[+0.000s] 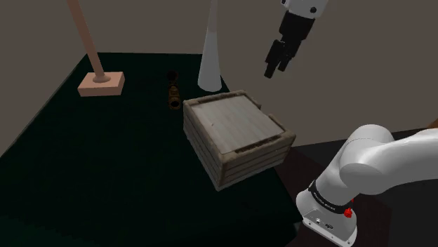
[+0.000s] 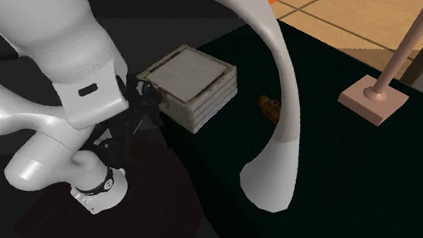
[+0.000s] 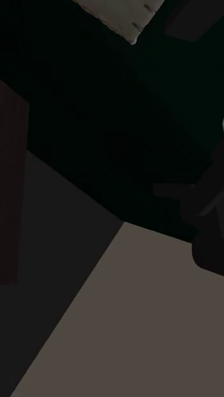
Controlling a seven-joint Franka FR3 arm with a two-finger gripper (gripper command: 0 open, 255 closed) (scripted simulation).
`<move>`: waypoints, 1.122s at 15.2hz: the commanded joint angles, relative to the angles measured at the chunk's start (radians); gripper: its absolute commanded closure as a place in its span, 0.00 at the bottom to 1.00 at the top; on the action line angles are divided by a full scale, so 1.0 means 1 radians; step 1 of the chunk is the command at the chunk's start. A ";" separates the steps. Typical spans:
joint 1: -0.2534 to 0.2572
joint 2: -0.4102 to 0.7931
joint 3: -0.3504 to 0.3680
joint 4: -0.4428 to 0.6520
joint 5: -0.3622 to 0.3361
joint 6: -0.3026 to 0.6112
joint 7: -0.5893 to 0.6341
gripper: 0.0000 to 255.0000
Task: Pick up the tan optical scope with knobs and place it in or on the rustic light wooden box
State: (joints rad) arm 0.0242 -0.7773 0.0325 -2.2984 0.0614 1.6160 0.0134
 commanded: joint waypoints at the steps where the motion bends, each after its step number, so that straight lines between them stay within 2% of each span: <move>1: 0.000 0.000 0.000 0.000 0.000 0.000 0.000 0.00; 9: 0.035 0.264 0.091 0.166 0.089 0.076 0.116 0.00; 17: 0.063 0.548 0.168 0.407 0.131 0.109 0.228 0.00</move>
State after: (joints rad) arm 0.0824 -0.2678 0.1894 -1.9246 0.1888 1.7204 0.2243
